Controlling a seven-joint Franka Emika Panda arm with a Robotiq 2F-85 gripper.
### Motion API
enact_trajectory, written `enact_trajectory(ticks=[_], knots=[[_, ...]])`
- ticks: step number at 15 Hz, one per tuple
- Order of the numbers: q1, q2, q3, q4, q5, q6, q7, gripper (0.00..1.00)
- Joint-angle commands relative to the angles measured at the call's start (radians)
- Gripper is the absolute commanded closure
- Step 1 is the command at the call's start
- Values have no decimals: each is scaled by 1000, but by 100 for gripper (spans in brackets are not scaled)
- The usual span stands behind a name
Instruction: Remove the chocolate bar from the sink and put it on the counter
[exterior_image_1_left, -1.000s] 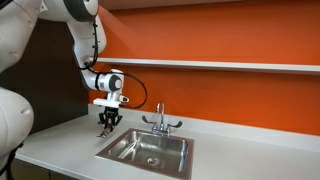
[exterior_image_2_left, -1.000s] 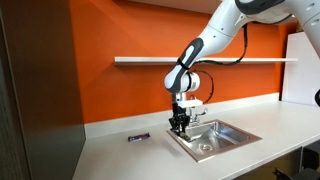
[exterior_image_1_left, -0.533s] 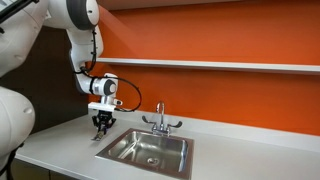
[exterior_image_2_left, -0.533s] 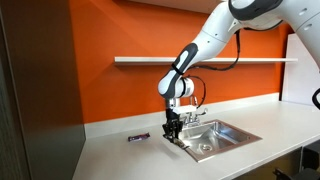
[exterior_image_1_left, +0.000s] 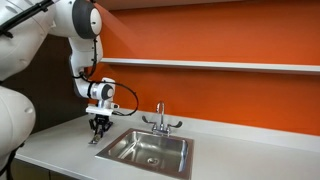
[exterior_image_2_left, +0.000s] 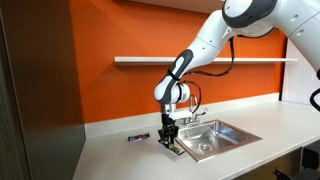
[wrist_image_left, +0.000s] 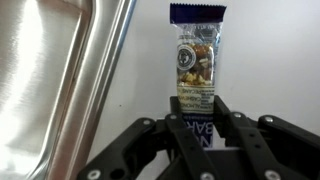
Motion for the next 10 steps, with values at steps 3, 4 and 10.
enact_trajectory(ticks=[3, 4, 10], knots=[[-5, 48, 13, 47, -6, 1, -20, 90], [-5, 54, 15, 51, -6, 1, -21, 90], [-6, 82, 17, 76, -6, -10, -22, 60]])
